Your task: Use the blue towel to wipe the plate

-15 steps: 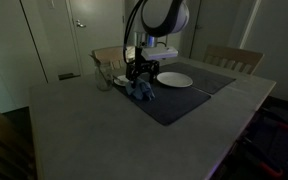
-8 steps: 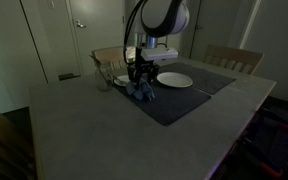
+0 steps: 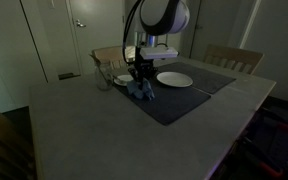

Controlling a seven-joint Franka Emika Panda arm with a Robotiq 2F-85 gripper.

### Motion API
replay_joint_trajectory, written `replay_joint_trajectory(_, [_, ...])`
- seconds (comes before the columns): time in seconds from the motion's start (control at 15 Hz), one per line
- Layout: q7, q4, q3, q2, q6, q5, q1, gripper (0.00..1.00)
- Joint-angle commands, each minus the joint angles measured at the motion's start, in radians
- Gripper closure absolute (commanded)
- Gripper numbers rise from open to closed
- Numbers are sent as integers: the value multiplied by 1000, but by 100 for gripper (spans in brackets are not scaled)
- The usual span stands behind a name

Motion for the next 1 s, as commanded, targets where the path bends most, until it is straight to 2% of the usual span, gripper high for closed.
replay_joint_trajectory(0.0, [-18, -1, 12, -5, -5, 38, -18, 100])
replay_joint_trajectory(0.4, [-49, -3, 11, -36, -49, 45, -39, 98])
replay_joint_trajectory(0.93, [-47, 29, -50, -120, -153, -36, -50, 98])
